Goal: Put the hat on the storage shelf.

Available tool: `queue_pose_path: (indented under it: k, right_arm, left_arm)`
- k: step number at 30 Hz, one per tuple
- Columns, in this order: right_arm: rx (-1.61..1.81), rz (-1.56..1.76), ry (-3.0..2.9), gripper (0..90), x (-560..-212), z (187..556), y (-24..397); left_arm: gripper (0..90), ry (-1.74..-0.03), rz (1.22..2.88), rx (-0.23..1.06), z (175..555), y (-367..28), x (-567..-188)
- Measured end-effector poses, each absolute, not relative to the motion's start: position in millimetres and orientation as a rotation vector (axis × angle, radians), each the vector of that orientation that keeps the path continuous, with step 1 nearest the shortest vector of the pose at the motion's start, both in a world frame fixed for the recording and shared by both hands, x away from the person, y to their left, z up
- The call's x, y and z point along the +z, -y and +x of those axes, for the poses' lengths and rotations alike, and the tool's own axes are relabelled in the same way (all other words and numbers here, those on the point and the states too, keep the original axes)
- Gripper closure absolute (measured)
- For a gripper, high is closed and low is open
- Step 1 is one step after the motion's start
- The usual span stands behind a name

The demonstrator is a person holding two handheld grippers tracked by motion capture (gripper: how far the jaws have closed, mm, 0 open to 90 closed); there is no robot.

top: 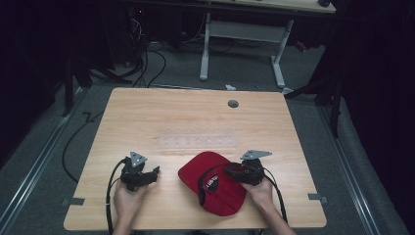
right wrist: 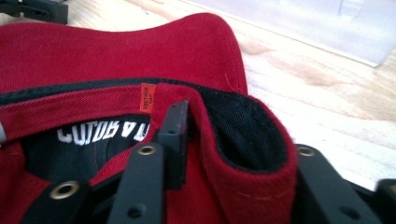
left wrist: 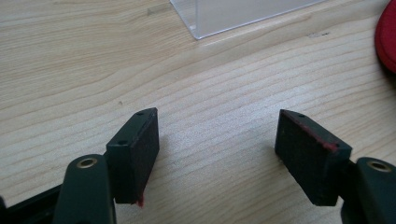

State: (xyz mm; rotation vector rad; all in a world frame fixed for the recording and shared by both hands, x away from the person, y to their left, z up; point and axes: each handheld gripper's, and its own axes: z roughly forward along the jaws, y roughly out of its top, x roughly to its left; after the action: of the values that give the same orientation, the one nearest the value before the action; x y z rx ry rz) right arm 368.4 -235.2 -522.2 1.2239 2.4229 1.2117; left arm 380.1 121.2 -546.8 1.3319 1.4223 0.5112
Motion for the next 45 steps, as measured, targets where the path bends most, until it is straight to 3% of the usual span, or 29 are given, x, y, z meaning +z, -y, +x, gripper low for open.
queue_pose_path:
  k: [8,17,45]
  right_arm:
    - [1.215,1.213,-2.466,75.8,-521.2,367.0,236.7]
    - [1.257,1.233,-2.475,80.7,-513.7,362.9,239.5]
    - [1.292,1.326,-2.294,81.9,-462.7,344.0,261.4]
  left_arm:
    - [30.8,-1.422,1.334,0.512,380.1,-121.3,-546.9]
    - [30.1,-1.42,1.337,0.512,379.9,-121.2,-546.9]
    - [25.8,-1.417,1.346,0.502,379.4,-120.2,-547.1]
